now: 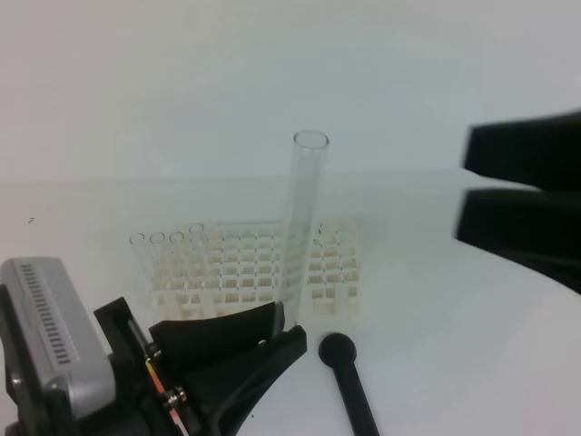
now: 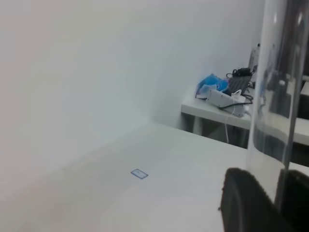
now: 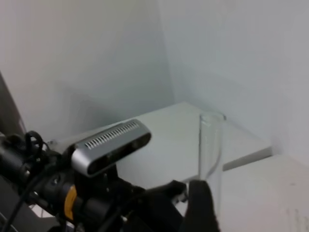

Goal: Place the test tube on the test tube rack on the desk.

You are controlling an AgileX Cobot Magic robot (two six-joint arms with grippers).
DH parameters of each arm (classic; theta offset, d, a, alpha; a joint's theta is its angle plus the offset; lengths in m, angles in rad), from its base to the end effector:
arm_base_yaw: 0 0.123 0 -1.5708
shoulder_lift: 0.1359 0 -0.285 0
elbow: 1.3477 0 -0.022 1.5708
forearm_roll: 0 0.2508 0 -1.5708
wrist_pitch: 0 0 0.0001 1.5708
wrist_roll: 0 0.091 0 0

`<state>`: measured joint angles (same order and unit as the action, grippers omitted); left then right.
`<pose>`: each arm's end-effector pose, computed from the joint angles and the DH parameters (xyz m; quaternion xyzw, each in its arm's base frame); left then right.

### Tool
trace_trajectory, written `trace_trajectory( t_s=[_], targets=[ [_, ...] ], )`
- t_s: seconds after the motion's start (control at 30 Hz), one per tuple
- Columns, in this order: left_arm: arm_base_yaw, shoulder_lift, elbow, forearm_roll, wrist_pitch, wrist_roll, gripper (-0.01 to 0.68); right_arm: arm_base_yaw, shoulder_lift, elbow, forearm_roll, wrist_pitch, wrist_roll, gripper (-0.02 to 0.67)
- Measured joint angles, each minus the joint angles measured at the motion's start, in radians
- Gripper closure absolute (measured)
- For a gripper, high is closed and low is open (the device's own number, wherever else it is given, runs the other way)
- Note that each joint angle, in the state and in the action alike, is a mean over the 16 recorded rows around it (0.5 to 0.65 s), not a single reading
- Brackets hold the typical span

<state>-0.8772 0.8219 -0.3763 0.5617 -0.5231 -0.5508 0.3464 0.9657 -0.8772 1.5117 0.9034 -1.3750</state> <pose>0.0875 -0.1431 0.2970 0.3583 0.5706 -0.4092 0.6153 0.1434 0.1277 0.3946 -0.3748 0.6190 0.4471 0.5259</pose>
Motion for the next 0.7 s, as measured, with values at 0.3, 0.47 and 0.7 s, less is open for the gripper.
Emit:
trace_trajectory(
  t_s=[0.3,0.47,0.7],
  targets=[
    [0.0,0.024,0.0,-0.045,-0.029,0.105,0.563,0.193,0.198,-0.157,0.061,-0.084,-0.064,0.146],
    [0.0,0.05,0.0,-0.064,-0.064,0.121,0.563,0.265,0.262,-0.189,0.105,-0.14,-0.107,0.147],
    [0.0,0.078,0.0,-0.09,-0.122,0.129,0.563,0.293,0.301,-0.199,0.157,-0.177,-0.157,0.172]
  ],
)
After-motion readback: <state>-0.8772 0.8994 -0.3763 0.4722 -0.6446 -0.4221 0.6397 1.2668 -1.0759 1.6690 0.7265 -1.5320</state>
